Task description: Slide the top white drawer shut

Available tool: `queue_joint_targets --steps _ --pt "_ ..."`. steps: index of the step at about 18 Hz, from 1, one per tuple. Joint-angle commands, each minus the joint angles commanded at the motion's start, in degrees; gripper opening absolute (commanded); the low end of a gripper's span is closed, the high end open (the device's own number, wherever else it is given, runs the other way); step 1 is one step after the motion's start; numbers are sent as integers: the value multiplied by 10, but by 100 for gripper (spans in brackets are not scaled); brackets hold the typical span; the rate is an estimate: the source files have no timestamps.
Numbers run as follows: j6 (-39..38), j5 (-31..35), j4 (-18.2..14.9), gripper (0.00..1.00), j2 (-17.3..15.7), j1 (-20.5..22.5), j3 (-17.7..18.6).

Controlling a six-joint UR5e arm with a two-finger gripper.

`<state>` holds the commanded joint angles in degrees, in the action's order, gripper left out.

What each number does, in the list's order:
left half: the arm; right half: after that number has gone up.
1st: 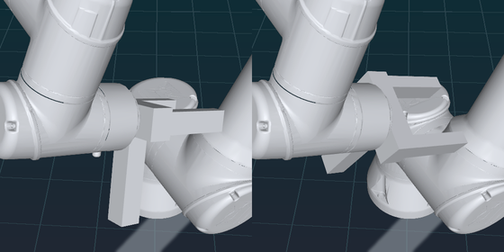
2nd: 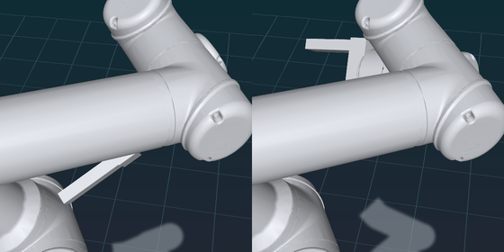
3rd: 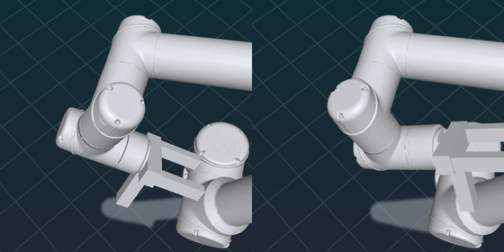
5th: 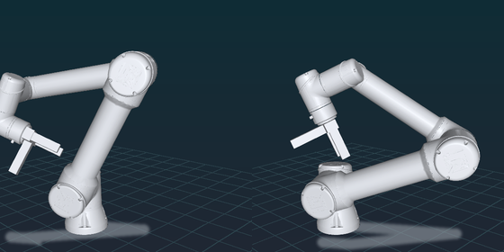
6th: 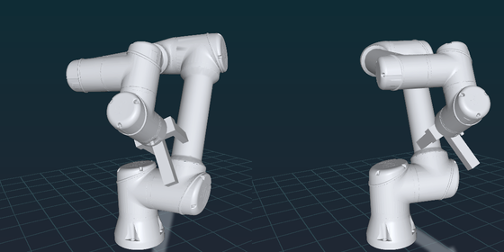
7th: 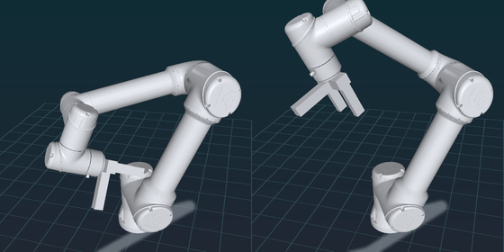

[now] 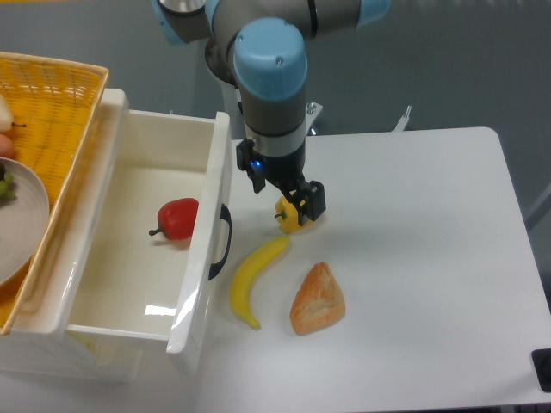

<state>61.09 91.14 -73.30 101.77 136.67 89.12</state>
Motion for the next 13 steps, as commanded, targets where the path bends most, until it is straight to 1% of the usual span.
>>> queue_joint_targets --steps 1,3,4,5,6,7,9,10,13 --pt "-3 -3 3 100 3 0 6" --pt "-16 -7 4 100 8 3 7" --pt "-22 -6 4 100 14 4 7" --pt "-21 -4 12 100 25 4 8" --pt "-21 -1 15 100 33 3 15" --pt "-21 -1 22 100 37 3 24" --pt "-20 -2 60 100 36 9 46" --pt "-22 -3 68 100 36 12 53" --pt "-27 -3 69 100 38 15 68"
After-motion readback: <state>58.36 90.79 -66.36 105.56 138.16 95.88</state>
